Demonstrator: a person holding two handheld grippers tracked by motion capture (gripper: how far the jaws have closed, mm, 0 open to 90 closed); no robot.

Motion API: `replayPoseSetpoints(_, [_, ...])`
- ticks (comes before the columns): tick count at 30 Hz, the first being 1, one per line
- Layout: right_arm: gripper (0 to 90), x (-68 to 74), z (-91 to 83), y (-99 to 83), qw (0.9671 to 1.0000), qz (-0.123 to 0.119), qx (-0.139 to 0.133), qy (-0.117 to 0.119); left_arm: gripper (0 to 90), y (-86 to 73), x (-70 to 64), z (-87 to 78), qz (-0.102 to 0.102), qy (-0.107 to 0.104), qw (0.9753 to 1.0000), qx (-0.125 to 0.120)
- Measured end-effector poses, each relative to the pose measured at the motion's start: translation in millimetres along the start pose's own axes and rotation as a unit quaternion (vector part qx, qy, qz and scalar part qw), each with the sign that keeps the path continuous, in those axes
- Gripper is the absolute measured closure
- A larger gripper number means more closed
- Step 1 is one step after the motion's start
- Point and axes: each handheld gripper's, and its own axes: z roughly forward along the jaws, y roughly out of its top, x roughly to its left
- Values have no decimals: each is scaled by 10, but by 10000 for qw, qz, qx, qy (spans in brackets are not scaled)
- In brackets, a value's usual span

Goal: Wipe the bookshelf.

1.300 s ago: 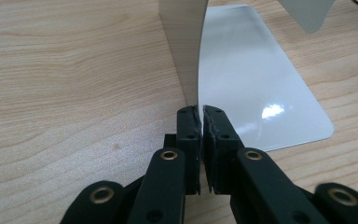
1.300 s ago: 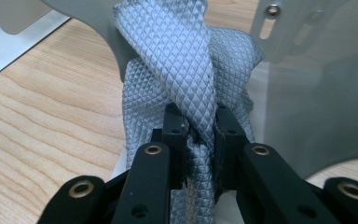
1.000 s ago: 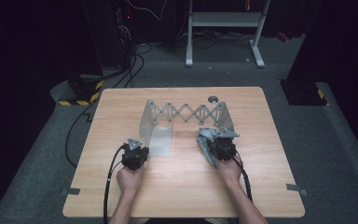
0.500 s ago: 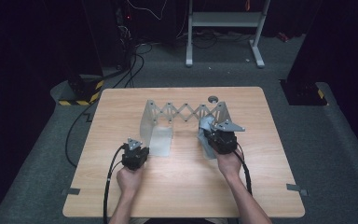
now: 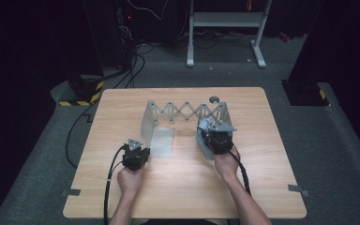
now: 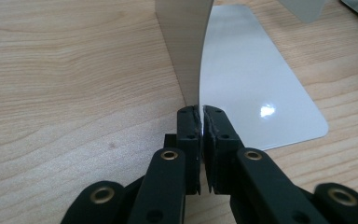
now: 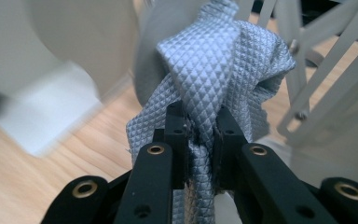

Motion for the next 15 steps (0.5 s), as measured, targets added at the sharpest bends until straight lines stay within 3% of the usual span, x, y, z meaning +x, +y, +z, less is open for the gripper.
replayPoseSetpoints(3, [804, 32, 201, -104, 9993, -121, 351, -79, 850, 2, 3, -1, -11, -7, 10000, 7])
replayPoseSetpoints(9, [804, -32, 392, -226, 9972, 214, 708, 59, 850, 1, 2, -1, -5, -4, 10000, 8])
replayPoseSetpoints(11, [803, -61, 346, -206, 9977, 285, 609, 118, 850, 2, 2, -1, 0, -4, 10000, 10])
replayPoseSetpoints(15, [804, -83, 101, -78, 9988, 388, 106, 289, 849, 0, -2, 2, -16, -17, 10000, -4])
